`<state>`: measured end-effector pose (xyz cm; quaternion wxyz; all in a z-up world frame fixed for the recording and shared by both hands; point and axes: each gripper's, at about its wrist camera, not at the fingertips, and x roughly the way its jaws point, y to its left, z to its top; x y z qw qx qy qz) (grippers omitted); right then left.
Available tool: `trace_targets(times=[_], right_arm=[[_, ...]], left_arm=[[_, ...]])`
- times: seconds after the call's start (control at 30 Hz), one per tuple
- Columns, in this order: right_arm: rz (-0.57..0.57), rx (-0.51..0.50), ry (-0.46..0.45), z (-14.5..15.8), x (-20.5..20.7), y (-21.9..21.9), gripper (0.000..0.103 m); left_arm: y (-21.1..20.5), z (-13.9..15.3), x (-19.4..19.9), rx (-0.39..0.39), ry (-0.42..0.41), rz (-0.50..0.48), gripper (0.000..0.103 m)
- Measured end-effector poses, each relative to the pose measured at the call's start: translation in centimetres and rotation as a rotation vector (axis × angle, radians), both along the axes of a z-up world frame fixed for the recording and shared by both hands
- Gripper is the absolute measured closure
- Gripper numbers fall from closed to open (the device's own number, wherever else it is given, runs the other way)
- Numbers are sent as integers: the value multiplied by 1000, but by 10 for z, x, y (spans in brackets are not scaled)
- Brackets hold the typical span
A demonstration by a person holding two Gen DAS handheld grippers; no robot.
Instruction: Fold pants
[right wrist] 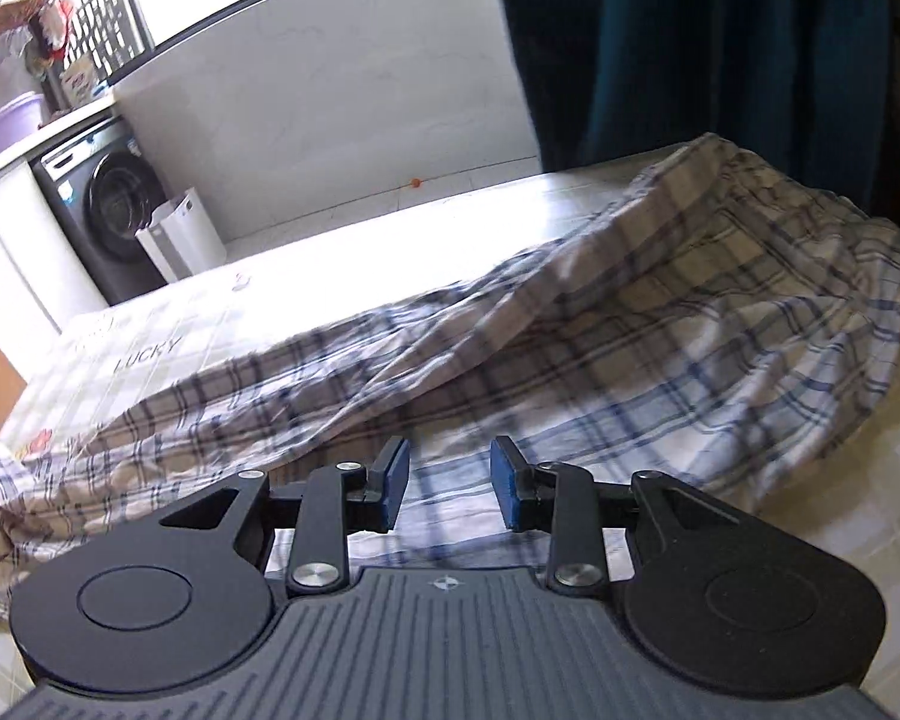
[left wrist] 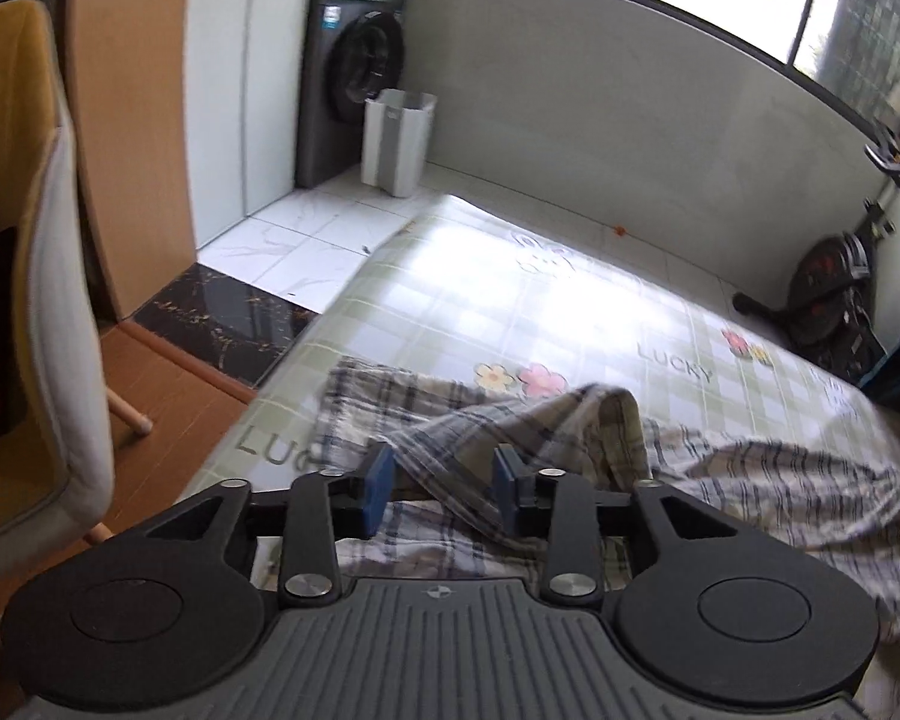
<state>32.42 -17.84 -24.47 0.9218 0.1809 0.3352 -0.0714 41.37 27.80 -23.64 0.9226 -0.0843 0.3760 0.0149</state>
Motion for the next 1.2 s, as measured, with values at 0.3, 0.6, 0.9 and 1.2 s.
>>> trace_targets(times=[0.3,0.6,0.9,1.2], right_arm=[[39,-34,-9,7,17,19,67],[82,-37,-14,7,18,20,65],[104,-5,-11,0,10,11,65],[145,-14,-31,3,9,10,64]], left_arm=[[-46,-62,51,90,65,-154,43],[-40,-50,41,72,35,-74,97],[-13,40,-22,107,-142,-3,97],[-21,84,-60,88,-184,-11,97]])
